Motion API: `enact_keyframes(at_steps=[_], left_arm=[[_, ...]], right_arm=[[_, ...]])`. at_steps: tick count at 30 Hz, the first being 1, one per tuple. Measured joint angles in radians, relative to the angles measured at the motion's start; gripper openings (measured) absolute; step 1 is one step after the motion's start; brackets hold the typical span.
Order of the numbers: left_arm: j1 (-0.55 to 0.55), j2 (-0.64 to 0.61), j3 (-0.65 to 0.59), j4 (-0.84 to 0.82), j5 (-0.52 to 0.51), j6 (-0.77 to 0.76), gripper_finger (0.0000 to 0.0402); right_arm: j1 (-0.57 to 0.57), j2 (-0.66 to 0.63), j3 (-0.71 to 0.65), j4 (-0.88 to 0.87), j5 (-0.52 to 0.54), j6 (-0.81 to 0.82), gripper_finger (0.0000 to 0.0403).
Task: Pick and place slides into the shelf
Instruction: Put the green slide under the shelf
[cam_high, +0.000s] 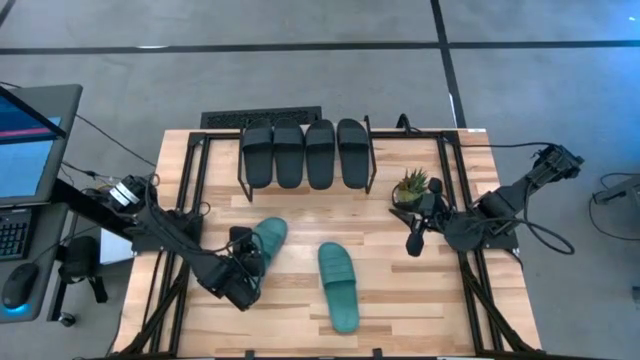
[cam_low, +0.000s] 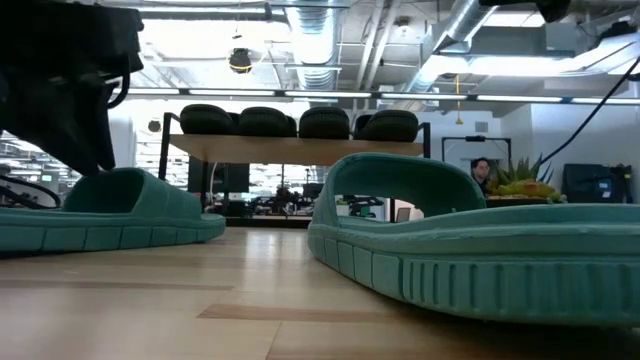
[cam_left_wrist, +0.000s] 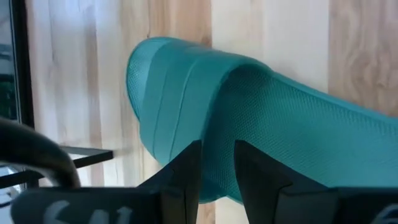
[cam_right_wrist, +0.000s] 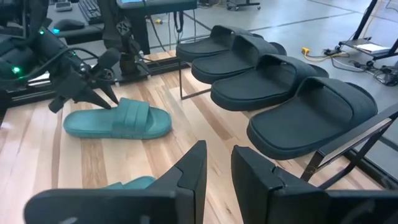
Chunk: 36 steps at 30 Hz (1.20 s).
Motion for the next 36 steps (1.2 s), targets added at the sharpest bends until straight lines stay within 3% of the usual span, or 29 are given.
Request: enact_keyframes(at_steps=[16,27,33,36], left_arm=[[0.123,0.000,-0.013,0.081,-0.042,0.094,0.0087],[0.280,0.000,-0.013,0.169,-0.056,0.153,0.0087],[0.369,0.000,-0.013,0.202,-0.078,0.294,0.0087],[0.412,0.000,-0.013,0.218,-0.042,0.351,0.0087]], right_arm=[[0.000,0.000,0.000,0.005,-0.001,0.000,0.0064],[0.000,0.000,0.000,0.000,-0.001,0.000,0.0064],[0.000,0.000,0.000,0.000,-0.001,0.000,0.0064],[0.000,0.000,0.000,0.000,-0.001,0.000,0.0064]])
